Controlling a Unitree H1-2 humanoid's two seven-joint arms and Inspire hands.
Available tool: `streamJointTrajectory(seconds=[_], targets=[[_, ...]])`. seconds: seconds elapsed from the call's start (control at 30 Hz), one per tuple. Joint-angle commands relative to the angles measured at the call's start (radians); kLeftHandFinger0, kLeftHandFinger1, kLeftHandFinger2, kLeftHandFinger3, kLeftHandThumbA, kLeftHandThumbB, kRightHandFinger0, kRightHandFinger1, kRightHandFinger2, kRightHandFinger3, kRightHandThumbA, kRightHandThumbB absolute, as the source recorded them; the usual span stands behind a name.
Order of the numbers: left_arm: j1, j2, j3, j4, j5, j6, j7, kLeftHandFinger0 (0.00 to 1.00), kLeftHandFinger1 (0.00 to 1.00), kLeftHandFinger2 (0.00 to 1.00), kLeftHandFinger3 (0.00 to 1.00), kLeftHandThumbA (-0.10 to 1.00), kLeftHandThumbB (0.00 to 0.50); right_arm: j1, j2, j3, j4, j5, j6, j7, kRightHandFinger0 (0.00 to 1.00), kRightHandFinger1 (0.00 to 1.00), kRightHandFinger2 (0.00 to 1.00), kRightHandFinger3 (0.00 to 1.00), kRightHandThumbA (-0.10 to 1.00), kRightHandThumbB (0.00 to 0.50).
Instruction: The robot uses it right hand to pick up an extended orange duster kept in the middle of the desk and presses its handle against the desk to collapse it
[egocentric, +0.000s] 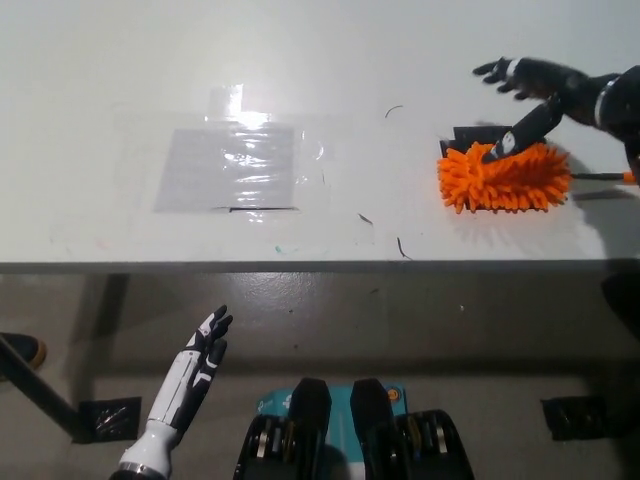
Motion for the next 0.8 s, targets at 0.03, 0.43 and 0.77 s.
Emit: streamJointTrajectory(seconds=[0.03,0.43,0.77], targets=[[-0.023,0.016,0.002,-0.002,0.001,-0.041,0.021,1.00,1.00,1.00,1.00,1.00,0.500,-0.099,0.007,0.021,0.030,-0.013,-0.107,0.000,1.00,1.00,1.00,1.00,1.00,0.291],[-0.026,0.019,0.005,-0.006,-0.006,-0.041,0.013,1.00,1.00,1.00,1.00,1.00,0.500,-0.168,0.028,0.244,0.193,-0.215,-0.116,-0.098,1.00,1.00,1.00,1.00,1.00,0.500],[-0.032,0.022,0.007,-0.004,-0.007,-0.041,0.014,1.00,1.00,1.00,1.00,1.00,0.500,-0.189,0.030,0.312,0.240,-0.268,-0.133,-0.145,1.00,1.00,1.00,1.00,1.00,0.455]])
